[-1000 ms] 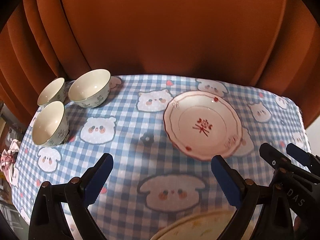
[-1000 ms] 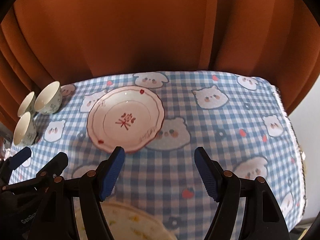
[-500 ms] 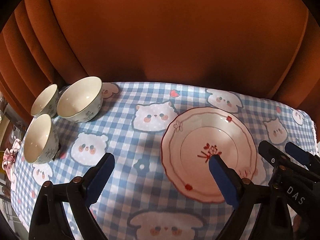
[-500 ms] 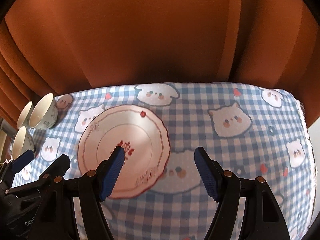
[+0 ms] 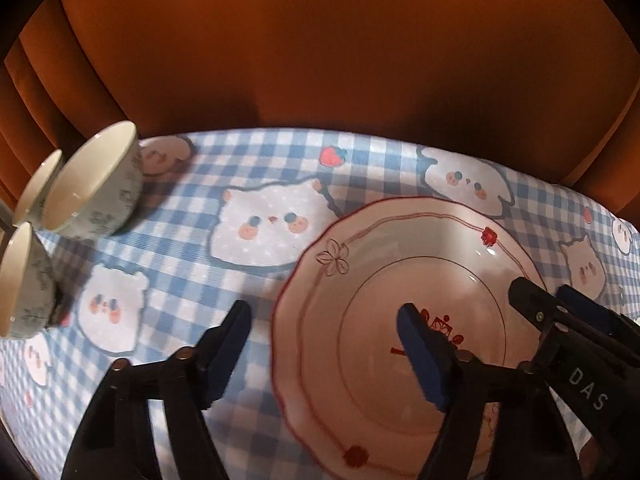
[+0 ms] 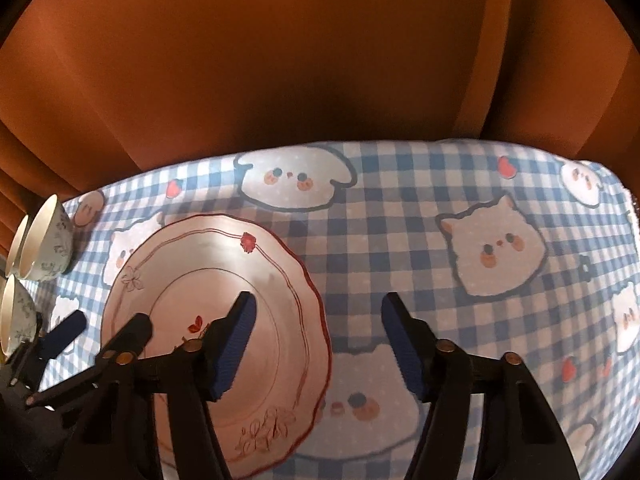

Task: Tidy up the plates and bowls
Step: 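Move the right gripper to the red-patterned plate rim and close on it, then lift the red-patterned plate up with the right gripper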

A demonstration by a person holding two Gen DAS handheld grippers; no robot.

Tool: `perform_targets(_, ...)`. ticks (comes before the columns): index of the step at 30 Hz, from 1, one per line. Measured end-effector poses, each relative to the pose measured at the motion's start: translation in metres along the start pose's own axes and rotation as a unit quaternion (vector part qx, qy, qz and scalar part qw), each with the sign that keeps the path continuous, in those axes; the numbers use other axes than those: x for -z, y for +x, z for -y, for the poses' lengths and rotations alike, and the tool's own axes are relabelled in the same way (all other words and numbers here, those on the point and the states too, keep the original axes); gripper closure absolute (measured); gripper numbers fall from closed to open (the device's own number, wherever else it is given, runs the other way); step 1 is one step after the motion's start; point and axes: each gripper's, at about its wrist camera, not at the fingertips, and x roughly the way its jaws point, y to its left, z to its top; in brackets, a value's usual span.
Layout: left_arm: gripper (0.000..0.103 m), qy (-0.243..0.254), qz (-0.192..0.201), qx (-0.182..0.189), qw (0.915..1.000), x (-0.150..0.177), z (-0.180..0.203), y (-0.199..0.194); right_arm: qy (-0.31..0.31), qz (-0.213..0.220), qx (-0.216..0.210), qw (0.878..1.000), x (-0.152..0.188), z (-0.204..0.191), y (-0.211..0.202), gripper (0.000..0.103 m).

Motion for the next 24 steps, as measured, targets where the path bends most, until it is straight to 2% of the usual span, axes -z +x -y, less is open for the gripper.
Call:
perform_targets(2, 0.037, 0.003, -0.010, 0.001, 0.9999, 0.002, 0.003, 0.008, -0.014, -0.003, 0.005, 1.000, 0.000, -0.005, 0.006, 0.057)
perform_targets(3, 0.039, 0.003, -0.013, 0.002, 0.9999, 0.003, 0.003, 0.011, -0.018, -0.005, 0.005, 1.000, 0.000, -0.007, 0.009, 0.057)
perform_targets(10, 0.041, 0.001, -0.014, 0.007, 0.9999, 0.003, 0.001, 0.011, -0.017, -0.022, -0.008, 1.000, 0.004, -0.011, 0.021, 0.060)
perform_targets(18, 0.044, 0.006, -0.021, -0.003, 0.9998, 0.012, 0.000, 0.005, -0.033, -0.019, 0.020, 0.999, 0.013, -0.023, 0.013, 0.060)
perform_targets(24, 0.044, 0.004, -0.037, -0.001, 0.9993, 0.031, -0.008, -0.006, -0.033, -0.036, 0.018, 0.999, 0.031, -0.027, 0.004, 0.060)
